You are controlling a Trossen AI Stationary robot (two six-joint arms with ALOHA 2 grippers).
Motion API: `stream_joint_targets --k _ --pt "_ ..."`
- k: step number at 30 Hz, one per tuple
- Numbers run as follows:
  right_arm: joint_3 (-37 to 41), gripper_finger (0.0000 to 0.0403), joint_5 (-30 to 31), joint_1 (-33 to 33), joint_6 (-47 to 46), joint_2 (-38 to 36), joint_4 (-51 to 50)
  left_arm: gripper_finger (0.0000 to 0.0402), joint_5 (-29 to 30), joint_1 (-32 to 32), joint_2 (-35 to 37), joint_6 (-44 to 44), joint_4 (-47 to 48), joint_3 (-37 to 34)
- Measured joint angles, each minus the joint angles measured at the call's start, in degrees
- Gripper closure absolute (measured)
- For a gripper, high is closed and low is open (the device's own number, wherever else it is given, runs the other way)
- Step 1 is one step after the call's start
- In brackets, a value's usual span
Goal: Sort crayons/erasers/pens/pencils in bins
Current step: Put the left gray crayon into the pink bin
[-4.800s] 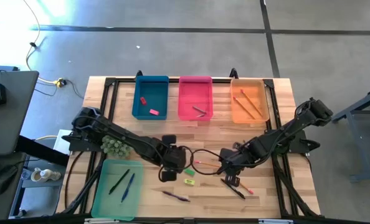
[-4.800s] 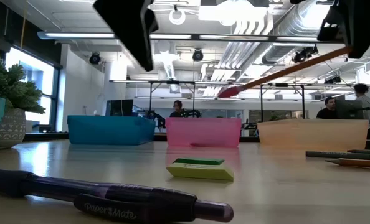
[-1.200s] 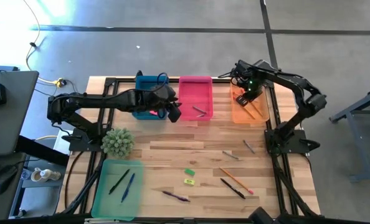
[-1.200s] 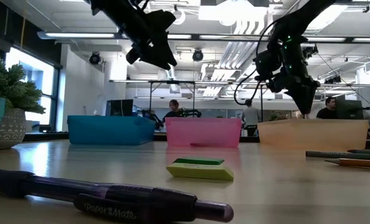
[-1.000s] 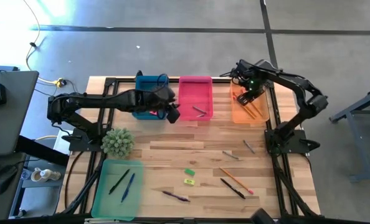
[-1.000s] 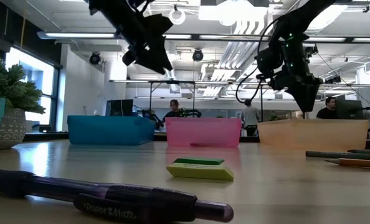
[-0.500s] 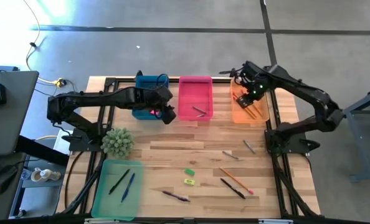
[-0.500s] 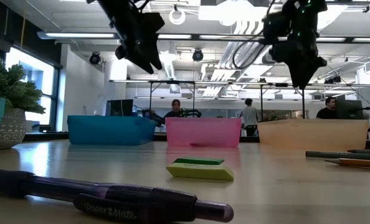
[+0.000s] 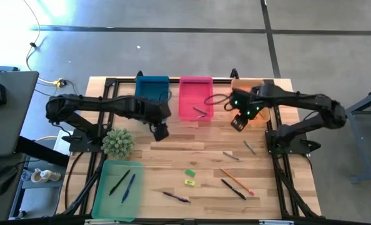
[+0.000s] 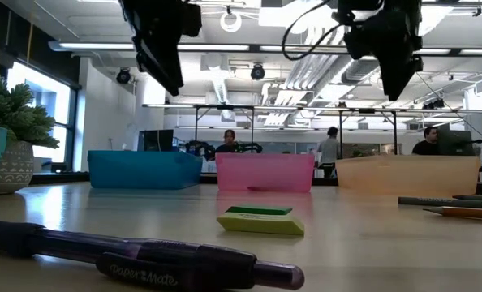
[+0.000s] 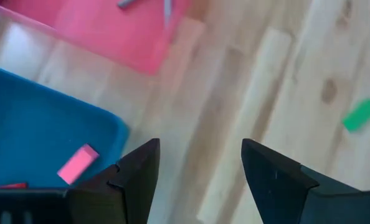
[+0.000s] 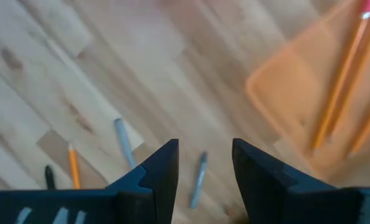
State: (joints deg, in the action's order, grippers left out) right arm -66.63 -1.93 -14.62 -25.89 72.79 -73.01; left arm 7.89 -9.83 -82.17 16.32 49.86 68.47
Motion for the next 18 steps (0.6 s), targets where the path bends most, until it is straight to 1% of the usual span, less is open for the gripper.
stream_joint_targets --k 4,9,13,18 --pt "0.9 0.0261 0.2 6.1 -4.6 0.7 1.0 0.0192 -0.5 3.7 0.8 1.1 2.9 0.0" --pt "7.7 0.0261 -2.0 13.4 -12.2 0.8 7.4 0.0194 -0.4 8.2 1.8 3.2 4.0 0.0" --pt "11.2 0.0261 -0.1 18.4 -20.0 0.9 11.8 0.0194 -0.4 10.6 2.7 4.7 4.5 -0.1" --pt "13.1 0.0261 2.3 23.2 -25.8 2.7 15.5 0.0194 -0.3 12.6 3.1 6.1 4.2 0.0"
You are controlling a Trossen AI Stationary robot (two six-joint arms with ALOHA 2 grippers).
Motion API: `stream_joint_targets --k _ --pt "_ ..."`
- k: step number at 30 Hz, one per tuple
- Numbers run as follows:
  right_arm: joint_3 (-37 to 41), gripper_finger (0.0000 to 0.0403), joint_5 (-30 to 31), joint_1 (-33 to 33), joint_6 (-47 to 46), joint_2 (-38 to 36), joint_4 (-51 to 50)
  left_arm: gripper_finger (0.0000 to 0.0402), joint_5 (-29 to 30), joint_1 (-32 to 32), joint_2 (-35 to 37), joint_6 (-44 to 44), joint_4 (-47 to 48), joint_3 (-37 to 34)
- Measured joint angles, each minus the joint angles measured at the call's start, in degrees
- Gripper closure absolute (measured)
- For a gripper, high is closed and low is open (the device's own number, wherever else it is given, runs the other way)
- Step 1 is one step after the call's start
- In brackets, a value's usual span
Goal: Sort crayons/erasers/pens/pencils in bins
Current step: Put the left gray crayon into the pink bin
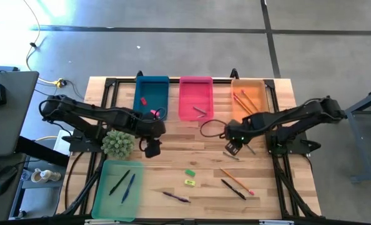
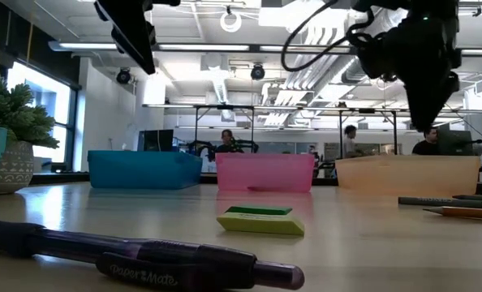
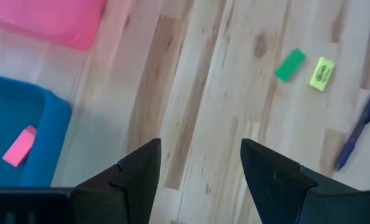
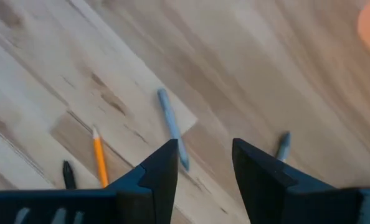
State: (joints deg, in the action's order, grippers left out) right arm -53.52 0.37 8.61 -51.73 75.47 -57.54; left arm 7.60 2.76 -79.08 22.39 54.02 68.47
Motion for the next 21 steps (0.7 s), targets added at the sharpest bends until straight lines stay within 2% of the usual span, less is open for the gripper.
stream_joint_targets --k 11,21 --pt "0.0 0.0261 0.0 8.0 -2.0 12.0 3.2 0.0195 0.6 1.9 0.0 1.1 -0.7 0.0" --pt "0.0 0.0261 0.1 8.7 -0.7 19.3 6.3 0.0195 0.4 3.5 0.0 1.7 -0.7 0.0"
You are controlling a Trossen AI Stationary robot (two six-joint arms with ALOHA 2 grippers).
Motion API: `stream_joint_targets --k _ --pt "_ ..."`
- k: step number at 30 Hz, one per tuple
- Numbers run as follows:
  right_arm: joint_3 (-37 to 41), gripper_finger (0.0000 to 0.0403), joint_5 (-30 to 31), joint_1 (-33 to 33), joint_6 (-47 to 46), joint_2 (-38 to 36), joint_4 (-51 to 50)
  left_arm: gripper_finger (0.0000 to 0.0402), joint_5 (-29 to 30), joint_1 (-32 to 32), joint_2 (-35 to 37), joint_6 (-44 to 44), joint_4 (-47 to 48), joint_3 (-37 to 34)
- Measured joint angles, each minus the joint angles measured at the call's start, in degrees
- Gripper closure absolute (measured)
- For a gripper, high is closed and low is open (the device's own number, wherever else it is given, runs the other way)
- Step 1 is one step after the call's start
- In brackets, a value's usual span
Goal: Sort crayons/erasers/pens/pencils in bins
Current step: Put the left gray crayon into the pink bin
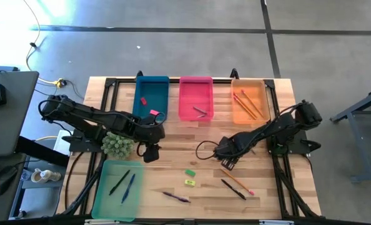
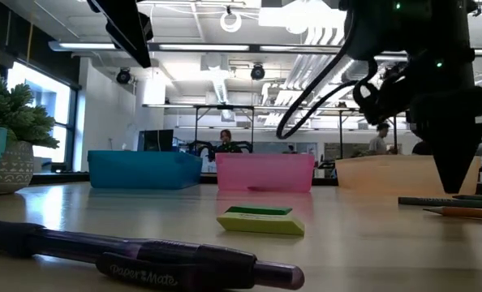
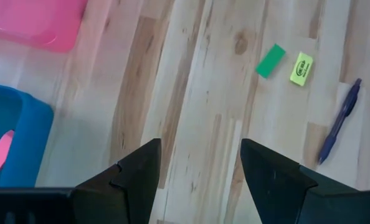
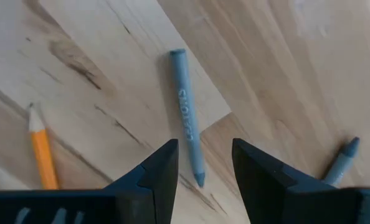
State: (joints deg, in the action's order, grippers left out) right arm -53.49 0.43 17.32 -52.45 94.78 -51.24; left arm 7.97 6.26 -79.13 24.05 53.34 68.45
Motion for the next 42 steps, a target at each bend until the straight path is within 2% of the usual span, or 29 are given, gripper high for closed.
stream_joint_targets --k 5,18,23,28,36,42 --pt "0.0 0.0268 -1.1 0.0 0.7 2.2 1.6 0.0195 0.0 0.8 0.0 0.0 0.0 0.0" --pt "-0.3 0.0324 -3.8 -1.1 5.0 5.6 2.9 0.0195 0.1 1.0 0.0 0.4 0.0 0.0" --pt "-0.2 0.0354 -5.1 -2.2 6.4 5.6 3.1 0.0195 -0.2 1.0 0.0 0.5 0.4 0.0" --pt "-0.2 0.0393 -5.5 -3.2 8.3 5.6 2.8 0.0195 -3.6 1.3 0.0 2.5 6.5 0.0" --pt "-0.1 0.0398 -5.6 -3.6 9.0 5.4 2.7 0.0195 -2.4 4.2 0.0 4.6 9.2 -1.4" --pt "0.1 0.0398 -5.0 -2.5 8.8 3.8 3.4 0.0195 -1.2 6.6 0.0 8.9 1.6 -7.7"
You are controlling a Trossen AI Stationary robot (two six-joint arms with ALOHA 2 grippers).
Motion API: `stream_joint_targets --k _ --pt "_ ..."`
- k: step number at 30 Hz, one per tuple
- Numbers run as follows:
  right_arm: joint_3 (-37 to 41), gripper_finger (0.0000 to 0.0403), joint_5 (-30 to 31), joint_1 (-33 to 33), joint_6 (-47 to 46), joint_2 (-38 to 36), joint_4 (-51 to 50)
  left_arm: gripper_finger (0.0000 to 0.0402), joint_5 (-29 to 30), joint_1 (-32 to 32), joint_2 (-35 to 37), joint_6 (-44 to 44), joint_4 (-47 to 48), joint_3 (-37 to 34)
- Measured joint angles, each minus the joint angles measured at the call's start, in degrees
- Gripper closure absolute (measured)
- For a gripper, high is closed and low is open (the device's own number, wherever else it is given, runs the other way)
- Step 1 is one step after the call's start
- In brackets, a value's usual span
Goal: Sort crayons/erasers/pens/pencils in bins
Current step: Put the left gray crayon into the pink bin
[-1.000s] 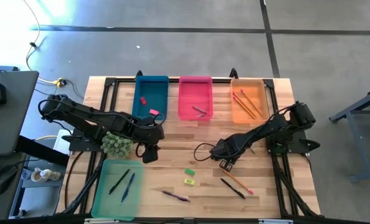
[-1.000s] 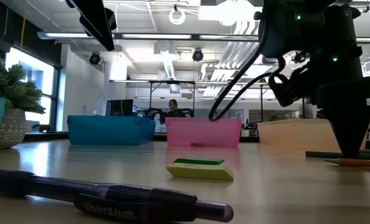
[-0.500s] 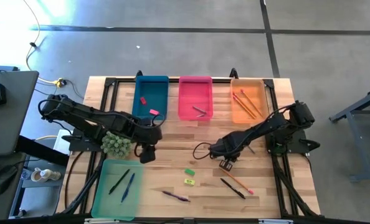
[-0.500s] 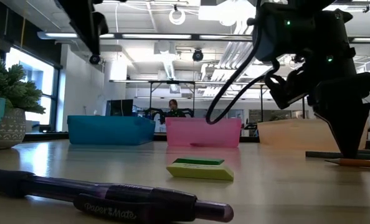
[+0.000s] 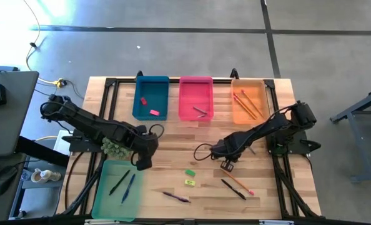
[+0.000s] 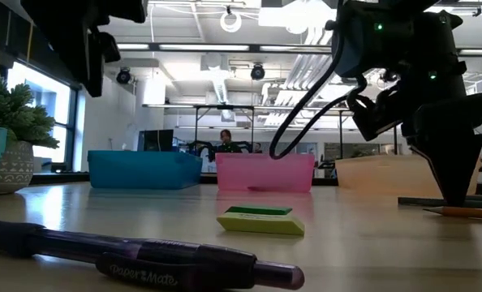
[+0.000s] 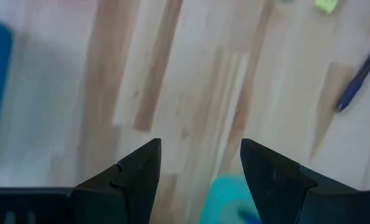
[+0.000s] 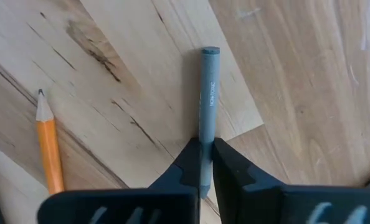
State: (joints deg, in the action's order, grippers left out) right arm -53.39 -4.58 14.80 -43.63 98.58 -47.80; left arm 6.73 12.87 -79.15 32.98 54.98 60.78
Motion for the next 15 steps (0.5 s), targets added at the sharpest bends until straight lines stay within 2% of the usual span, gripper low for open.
stream_joint_targets --k 8,15 --pt "0.1 0.0400 0.7 1.8 -2.9 -3.4 3.8 0.0195 0.4 0.8 0.0 0.9 -15.2 -4.2" --pt "0.1 0.0400 0.5 2.9 -4.4 -5.2 7.6 0.0195 0.4 0.8 0.0 0.5 -18.1 -4.6"
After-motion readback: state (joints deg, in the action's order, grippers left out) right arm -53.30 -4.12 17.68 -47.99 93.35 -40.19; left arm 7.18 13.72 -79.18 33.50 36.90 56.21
